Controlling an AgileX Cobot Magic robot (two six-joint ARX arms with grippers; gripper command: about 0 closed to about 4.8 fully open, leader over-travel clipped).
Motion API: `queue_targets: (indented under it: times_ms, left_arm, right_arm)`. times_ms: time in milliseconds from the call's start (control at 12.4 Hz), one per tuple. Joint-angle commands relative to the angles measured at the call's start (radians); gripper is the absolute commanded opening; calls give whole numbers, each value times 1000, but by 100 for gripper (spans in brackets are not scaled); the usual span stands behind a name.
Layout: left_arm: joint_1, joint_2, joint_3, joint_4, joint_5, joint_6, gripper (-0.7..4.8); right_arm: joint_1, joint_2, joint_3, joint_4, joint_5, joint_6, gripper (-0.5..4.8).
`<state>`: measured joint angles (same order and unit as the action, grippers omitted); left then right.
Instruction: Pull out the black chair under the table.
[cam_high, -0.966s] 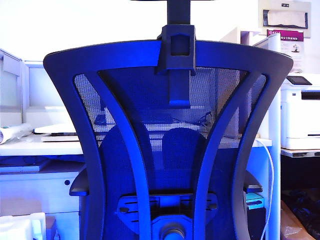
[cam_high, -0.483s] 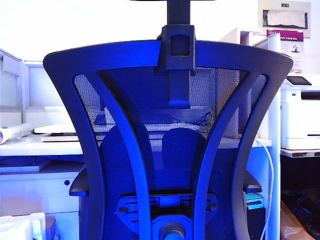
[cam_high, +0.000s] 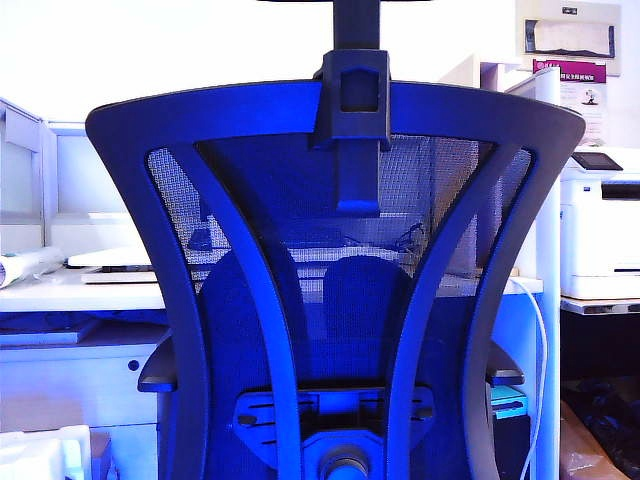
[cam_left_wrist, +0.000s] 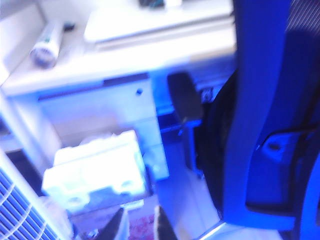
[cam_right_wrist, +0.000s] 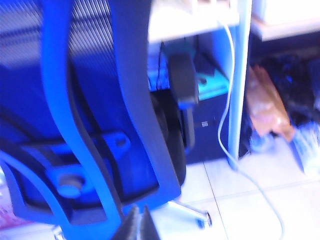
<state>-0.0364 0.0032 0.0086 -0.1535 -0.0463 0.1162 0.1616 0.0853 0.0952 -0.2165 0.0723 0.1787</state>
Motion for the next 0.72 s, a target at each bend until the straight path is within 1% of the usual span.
queue_targets:
  times_ms: [81, 161, 242, 403, 725]
  left_arm:
    - [2, 0, -2, -32, -3, 8, 28]
    - [2, 0, -2, -32, -2, 7, 13]
    - [2, 0, -2, -31, 6, 6, 20]
    - [1, 0, -2, -32, 6, -22, 22]
    - [1, 0, -2, -32, 5, -22, 22]
  right_arm:
    - [1, -72, -73, 13, 35, 5, -7]
    - [0, -79, -76, 9, 39, 1, -7]
    - [0, -79, -76, 10, 43, 0, -7]
    - [0, -79, -76, 9, 41, 1, -6]
    - [1, -79, -76, 11, 39, 2, -6]
